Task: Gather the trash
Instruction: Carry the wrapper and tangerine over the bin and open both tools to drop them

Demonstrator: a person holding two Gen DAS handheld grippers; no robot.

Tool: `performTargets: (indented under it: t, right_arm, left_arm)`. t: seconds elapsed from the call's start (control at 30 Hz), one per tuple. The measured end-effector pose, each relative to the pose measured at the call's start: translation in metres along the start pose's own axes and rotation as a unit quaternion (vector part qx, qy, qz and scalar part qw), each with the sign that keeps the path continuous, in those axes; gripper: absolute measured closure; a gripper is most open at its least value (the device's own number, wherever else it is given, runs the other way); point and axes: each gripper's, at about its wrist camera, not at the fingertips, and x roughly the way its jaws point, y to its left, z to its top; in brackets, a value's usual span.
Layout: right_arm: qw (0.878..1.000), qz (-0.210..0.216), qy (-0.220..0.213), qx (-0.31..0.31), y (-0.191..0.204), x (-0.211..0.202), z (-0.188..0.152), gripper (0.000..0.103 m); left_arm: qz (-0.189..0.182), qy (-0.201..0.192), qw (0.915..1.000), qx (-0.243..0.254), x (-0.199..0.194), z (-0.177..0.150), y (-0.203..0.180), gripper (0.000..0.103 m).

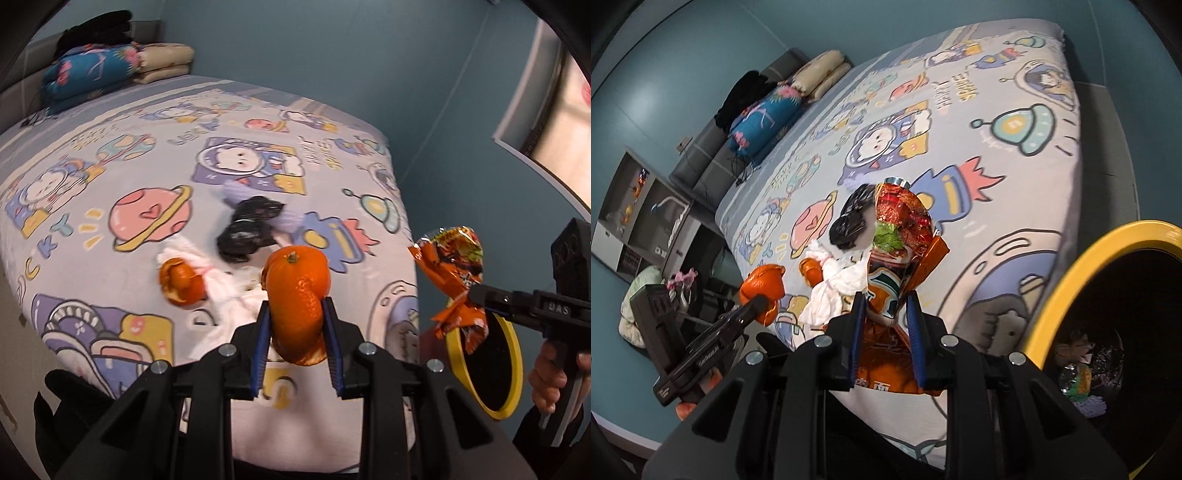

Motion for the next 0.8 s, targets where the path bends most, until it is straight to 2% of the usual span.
performTargets:
  t: [0.4, 0.67, 0.8]
  right_arm:
    - [0.996, -0.042, -0.054, 0.053, -0.054, -0.057, 0.002, 0.082]
    - [0.99, -0.084, -0.093, 0.065, -0.08, -0.097, 0.002, 0.082]
    - [0.988, -0.087, -0.099, 0.077, -0.092, -0.108, 0.002, 0.082]
  left_arm:
    - [-0.043, 0.015, 0.9961, 0.076, -0.005, 0.02, -0.072, 0.078]
    - [-0.08, 0.035, 0.9866, 0.138, -0.001, 0.021, -0.135, 0.078]
    - [-0.097, 0.046, 0.9821, 0.155, 0.006, 0.015, -0.159, 0.078]
